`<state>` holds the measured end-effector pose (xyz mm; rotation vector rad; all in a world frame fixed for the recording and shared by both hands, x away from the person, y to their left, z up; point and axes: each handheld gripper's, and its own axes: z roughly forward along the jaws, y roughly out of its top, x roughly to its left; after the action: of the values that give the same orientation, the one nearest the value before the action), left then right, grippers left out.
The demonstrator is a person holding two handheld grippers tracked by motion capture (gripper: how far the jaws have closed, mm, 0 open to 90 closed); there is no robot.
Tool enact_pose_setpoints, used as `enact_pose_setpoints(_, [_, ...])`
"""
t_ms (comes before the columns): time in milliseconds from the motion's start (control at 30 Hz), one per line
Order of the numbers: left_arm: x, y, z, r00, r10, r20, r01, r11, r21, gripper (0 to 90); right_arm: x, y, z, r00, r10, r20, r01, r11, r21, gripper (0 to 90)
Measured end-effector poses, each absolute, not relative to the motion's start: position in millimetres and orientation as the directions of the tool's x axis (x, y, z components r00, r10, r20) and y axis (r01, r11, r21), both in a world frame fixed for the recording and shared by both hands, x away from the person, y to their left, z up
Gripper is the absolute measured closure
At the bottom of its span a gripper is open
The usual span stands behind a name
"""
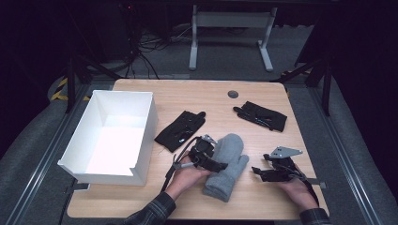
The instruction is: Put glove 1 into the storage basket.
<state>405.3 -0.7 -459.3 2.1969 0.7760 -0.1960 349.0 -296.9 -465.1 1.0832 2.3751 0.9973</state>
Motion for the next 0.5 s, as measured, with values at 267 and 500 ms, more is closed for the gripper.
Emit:
enact_pose_setpoints(267, [409.3,1.4,-462.6,0.806,0.401,-0.435,0.591,-0.520,0.617,46.5,348.3,-296.6,-467.9,-0.654,0.756,-0.025,0.505,0.461,0.730,21.5])
enact_pose_setpoints(500, [412.8,2.0,-462.8,0.805,0.351,-0.478,0.591,-0.538,0.601,65.0,347.5,-296.9,-469.9,-0.655,0.755,-0.027,0.496,0.456,0.739,18.8])
